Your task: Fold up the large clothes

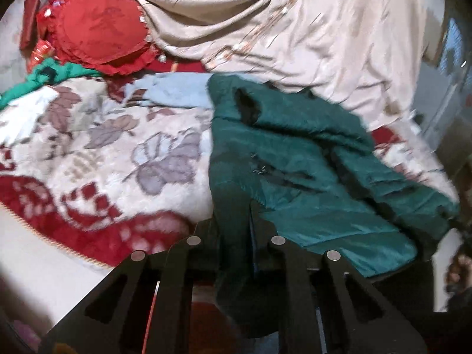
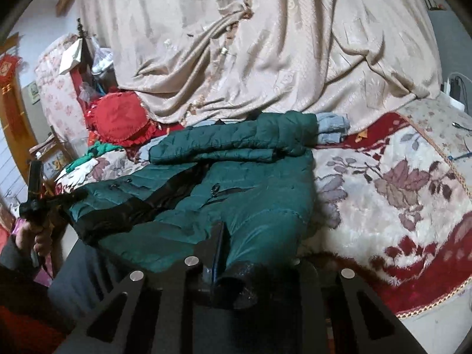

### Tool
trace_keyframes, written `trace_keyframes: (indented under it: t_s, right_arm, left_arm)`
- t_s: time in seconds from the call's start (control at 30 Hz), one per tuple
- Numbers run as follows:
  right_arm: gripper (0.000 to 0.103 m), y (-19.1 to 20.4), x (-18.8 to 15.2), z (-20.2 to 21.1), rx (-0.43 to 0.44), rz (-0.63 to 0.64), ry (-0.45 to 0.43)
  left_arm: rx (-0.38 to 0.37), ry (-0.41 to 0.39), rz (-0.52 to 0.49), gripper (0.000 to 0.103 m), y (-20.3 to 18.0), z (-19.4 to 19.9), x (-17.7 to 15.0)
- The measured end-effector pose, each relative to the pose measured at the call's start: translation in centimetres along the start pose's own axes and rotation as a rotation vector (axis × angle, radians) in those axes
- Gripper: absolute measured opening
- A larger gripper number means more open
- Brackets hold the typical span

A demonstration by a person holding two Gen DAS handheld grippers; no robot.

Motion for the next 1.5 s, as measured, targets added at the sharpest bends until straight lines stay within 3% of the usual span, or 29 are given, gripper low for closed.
trace_keyframes:
  t_s: [0.13,0.37,0.6,1.03,1.5]
  right_arm:
    - [0.021,-0.3,0.0,-0.1,-0.036,-0.007,0.001]
    - [0.021,-0.7,-0.2,-0.7,-0.043,-0.052,0.011]
    - [0.021,0.0,0.0,-0.7,-0.106,-0.018,0.022]
    - [0.021,0.6,0.0,0.3,-0.125,-0.022,0.008]
    - [0.021,0.7,-0.4,-0.1,-0.143,-0.018,0.011]
  left_arm:
    - [0.156,-0.005,-0.076,0.016,-1.3,0.0,-0.7]
    - [0.231,-0.020,-0.077,0.020,-1.5,-0.3,-0.7]
    - [0.220,-0.003,-0.072,0.020,-1.6,-0.3,-0.7]
    - [0.208,0.003,-0.066,0.020,-1.4,0.0,-1.1]
    - [0.145,0.020,-0.011,0.018,-0.3,-0.2,-1.8]
Point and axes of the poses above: each gripper's, at about its wrist camera, not at the fingertips, and z roughly against the way its jaws point, y to its left, x to its top, the point moved 6 cm from there along -z, roughly the way its jaws point, and after that the axes turned 3 degrees about x, right-handed, at the moved point
